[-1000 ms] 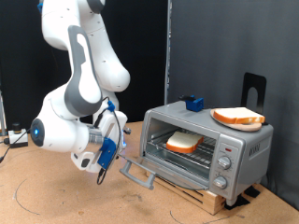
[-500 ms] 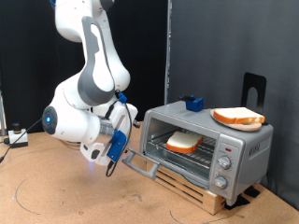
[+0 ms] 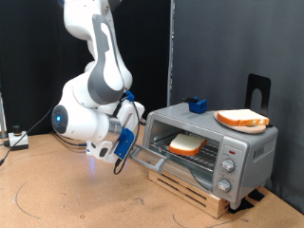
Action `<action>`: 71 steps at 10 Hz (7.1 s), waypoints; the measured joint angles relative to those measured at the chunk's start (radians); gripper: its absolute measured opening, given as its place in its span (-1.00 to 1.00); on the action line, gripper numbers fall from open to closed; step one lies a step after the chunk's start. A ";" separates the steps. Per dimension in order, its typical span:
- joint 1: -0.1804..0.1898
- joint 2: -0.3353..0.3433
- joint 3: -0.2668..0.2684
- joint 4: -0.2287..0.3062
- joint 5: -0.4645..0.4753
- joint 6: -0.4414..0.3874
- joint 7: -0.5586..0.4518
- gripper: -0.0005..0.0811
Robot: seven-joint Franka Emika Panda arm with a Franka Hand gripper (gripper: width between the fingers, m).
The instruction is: Make a piece of toast with the oven
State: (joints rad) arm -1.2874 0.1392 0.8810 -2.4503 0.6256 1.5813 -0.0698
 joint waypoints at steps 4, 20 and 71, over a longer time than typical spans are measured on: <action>0.001 -0.179 0.004 -0.075 0.081 -0.124 -0.091 0.99; -0.039 -0.434 -0.044 -0.178 0.172 -0.251 -0.245 0.99; 0.453 0.752 -0.157 0.694 -0.001 0.075 -0.134 0.99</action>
State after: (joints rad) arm -0.8343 0.8912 0.7244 -1.7563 0.6242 1.6565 -0.2034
